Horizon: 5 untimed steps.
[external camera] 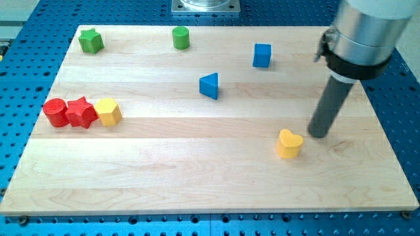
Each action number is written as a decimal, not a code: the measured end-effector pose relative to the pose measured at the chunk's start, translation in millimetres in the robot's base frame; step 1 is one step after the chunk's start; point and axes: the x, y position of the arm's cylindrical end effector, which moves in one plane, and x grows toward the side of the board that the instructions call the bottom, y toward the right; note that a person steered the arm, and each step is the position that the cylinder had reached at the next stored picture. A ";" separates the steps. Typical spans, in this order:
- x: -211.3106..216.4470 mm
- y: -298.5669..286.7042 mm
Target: Place the heart right to the hexagon
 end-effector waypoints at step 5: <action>-37.5 -202.6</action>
